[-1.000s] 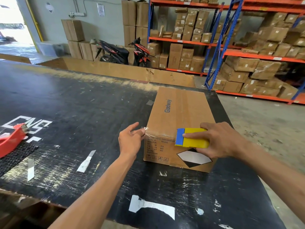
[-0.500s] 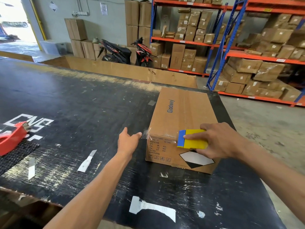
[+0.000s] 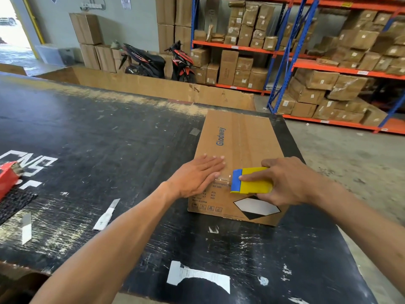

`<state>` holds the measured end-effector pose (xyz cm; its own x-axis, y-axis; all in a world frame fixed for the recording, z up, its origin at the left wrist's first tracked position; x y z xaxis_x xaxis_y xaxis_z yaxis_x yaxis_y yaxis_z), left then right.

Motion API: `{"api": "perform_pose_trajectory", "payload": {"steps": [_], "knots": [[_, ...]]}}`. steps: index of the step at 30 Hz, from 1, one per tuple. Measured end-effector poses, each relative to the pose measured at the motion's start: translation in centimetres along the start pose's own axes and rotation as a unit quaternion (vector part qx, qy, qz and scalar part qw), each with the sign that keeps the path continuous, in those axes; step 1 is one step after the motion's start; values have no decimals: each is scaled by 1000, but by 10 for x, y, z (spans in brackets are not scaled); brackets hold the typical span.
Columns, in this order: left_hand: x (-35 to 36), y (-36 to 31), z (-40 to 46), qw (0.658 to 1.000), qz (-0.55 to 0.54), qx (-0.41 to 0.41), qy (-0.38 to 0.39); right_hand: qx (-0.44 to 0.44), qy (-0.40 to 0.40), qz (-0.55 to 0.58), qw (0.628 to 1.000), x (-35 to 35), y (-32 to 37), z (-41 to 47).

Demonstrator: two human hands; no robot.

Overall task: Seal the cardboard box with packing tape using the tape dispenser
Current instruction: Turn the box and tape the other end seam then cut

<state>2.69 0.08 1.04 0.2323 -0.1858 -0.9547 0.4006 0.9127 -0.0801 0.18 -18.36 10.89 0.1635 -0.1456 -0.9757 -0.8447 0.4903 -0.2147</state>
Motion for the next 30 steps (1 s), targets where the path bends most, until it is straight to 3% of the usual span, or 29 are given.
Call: {"api": "perform_pose_trajectory", "payload": {"steps": [9, 13, 19, 22, 27, 30], "knots": [[-1, 0, -1, 999, 11, 41, -10, 8, -3, 6, 1000, 0, -1, 1], [10, 3, -1, 994, 82, 78, 10, 8, 2, 11, 1000, -2, -2, 1], [10, 3, 0, 994, 88, 54, 45, 13, 8, 18, 1000, -4, -2, 3], [5, 5, 0, 986, 106, 97, 80, 14, 9, 17, 1000, -4, -1, 3], [-19, -17, 19, 981, 113, 155, 33, 17, 13, 13, 1000, -5, -2, 2], [6, -23, 21, 978, 91, 157, 98, 7, 11, 12, 1000, -4, -1, 3]]}}
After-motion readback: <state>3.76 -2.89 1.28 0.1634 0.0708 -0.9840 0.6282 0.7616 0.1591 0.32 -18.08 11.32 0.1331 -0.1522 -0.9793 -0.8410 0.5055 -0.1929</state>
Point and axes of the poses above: each hand's wrist, its own z-axis towards the middle knuckle, its own x-axis out of the palm, y = z × x, the point moved 7 cm from there along z, towards the middle knuckle, and after that the axes turned 10 degrees about -x, right-handed, at the moved point
